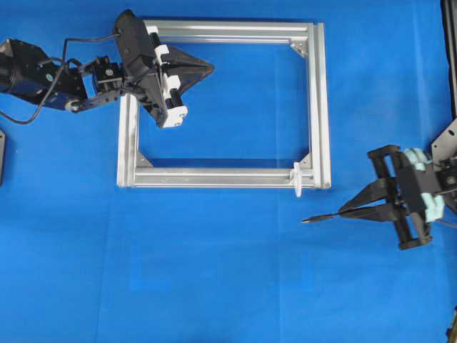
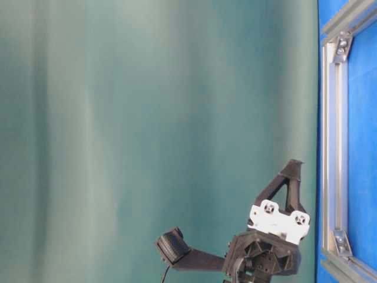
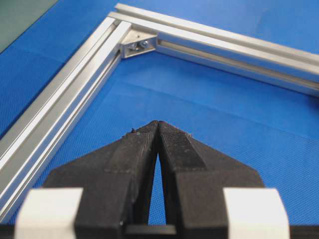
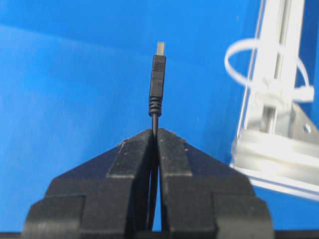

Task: Insert the wire through the string loop located on the right side.
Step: 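Lift the cable and pull it rightward with the right gripper, then swing the plug leftward toward the white zip-tie loop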

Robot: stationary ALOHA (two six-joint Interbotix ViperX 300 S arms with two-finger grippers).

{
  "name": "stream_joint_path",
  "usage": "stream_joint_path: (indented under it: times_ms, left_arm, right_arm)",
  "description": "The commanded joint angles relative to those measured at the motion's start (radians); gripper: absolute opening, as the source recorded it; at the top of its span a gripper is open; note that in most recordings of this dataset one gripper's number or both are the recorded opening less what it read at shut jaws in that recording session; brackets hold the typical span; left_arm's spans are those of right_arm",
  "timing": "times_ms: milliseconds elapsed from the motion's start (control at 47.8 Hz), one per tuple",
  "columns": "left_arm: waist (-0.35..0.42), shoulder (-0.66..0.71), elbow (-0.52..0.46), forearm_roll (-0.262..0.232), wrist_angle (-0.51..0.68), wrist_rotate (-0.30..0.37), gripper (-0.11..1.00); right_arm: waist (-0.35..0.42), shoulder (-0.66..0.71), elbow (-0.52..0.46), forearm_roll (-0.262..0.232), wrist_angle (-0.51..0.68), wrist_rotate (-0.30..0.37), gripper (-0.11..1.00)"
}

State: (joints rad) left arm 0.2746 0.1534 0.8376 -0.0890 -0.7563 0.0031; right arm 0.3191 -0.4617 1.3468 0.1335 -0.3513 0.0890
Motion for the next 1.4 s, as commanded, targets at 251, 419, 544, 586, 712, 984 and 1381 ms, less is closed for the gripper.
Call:
stream_joint_path:
  times_ms: [251,419,544,586,712,984,1381]
  left_arm:
    - [-0.002,-0.031,-0.005,0.005,-0.005,0.002,0.02]
    - [-0.002,-0.032,-0.003,0.006,-0.005,0.002,0.02]
    - [-0.002,-0.032,-0.003,0.005,-0.005,0.002,0.02]
    - [-0.002,-0.032,-0.003,0.006,-0.005,0.002,0.02]
    - [-0.002,-0.032,-0.003,0.006,-0.006,0.002,0.02]
    - [-0.002,-0.032,-0.003,0.006,-0.005,0.002,0.02]
    - [-0.003,-0.032,-0.003,0.006,-0.005,0.002,0.02]
  right_arm:
    - [0.000,-0.083,0.032,0.003,0.018,0.002,-0.04]
    - [-0.026,-0.081,0.035,0.003,0.017,0.000,-0.04]
    - [-0.084,-0.083,0.046,0.003,0.015,0.000,-0.04]
    - [-0.110,-0.086,0.049,0.003,0.015,-0.003,-0.04]
    - [-0.158,-0.089,0.058,0.003,0.014,-0.003,-0.04]
    - [-0.175,-0.091,0.060,0.003,0.003,-0.005,-0.04]
    - [-0.178,-0.091,0.060,0.002,-0.005,-0.006,-0.04]
